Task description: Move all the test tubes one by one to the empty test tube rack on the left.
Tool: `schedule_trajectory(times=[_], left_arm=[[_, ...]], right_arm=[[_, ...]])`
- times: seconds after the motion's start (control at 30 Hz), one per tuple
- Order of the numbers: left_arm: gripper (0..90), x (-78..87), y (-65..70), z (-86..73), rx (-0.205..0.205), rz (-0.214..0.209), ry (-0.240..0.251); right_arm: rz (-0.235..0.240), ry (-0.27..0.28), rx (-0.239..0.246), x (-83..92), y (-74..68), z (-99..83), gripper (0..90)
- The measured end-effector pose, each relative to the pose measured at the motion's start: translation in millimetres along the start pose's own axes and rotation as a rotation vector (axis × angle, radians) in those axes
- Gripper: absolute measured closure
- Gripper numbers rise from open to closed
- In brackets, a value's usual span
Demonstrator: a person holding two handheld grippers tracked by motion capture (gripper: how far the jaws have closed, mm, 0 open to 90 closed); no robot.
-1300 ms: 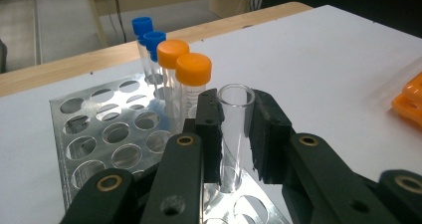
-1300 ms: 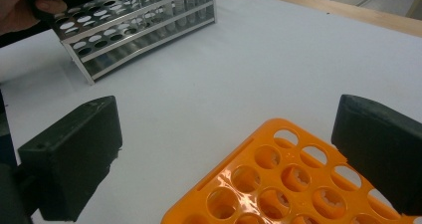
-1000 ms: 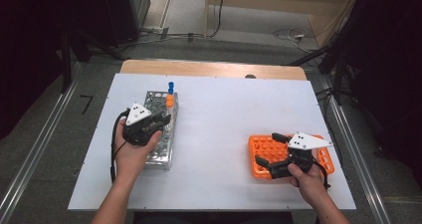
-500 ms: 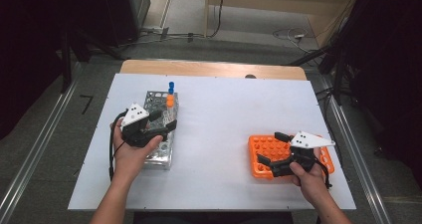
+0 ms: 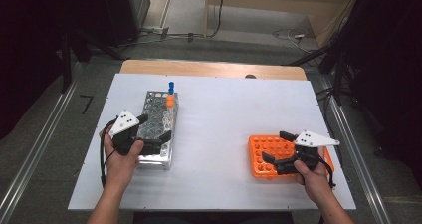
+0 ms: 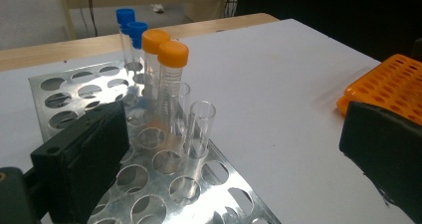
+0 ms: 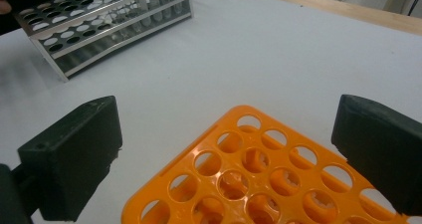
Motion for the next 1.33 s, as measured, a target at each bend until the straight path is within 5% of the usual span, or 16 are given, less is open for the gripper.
schedule_trajectory(times=[0.9,1.33], left_arm=[[0.0,58.3,-29.0,-23.9,0.026,0.052,0.055],[0.0,56.8,-32.3,-28.2,0.035,0.042,0.046]], right_arm=[[-0.074,0.002,-0.033,13.0,41.1,-11.8,0.0],[-0.082,-0.01,-0.042,13.0,47.9,-15.4,0.0]])
Point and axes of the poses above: each handheld gripper's, and its own axes: x roughly backward along the jaws, z roughly out of its top, y roughly to its right, the point moved 8 cm from there along -x, roughly forward along the jaws, and after that the axes turned 4 degrees about y, right-handed, at the moved point
